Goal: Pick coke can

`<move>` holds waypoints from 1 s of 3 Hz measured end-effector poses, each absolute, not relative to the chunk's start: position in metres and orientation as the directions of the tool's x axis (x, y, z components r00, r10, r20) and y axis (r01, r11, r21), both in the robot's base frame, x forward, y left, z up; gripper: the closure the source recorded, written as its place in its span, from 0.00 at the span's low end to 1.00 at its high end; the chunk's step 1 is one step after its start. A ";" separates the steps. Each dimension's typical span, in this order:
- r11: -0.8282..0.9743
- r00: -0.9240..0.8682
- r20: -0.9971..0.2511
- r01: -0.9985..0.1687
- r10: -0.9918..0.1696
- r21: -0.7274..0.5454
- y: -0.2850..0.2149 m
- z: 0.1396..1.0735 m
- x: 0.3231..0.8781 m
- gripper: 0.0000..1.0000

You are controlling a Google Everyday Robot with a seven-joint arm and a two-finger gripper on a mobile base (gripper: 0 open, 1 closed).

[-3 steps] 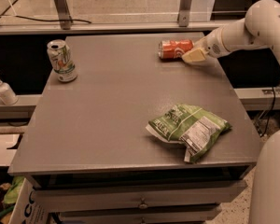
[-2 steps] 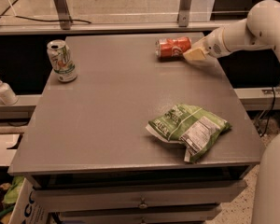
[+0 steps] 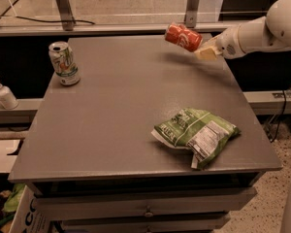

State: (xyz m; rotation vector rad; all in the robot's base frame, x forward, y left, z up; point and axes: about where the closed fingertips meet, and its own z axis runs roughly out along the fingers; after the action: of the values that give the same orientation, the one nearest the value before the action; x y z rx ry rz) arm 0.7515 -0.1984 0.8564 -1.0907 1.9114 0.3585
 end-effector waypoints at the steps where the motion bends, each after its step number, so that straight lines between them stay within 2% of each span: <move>1: 0.557 -0.212 -0.806 -0.813 -0.553 -0.169 -0.196 0.866 0.733 1.00; 3: 0.475 -0.175 -0.805 -0.868 -0.566 -0.145 -0.168 0.878 0.693 1.00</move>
Offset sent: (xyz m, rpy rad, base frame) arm -0.0612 0.0113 0.0269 0.0009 0.0035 0.0671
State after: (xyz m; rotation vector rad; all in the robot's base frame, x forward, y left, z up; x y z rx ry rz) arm 0.6925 -0.1681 0.8777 -1.2024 1.8641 0.4428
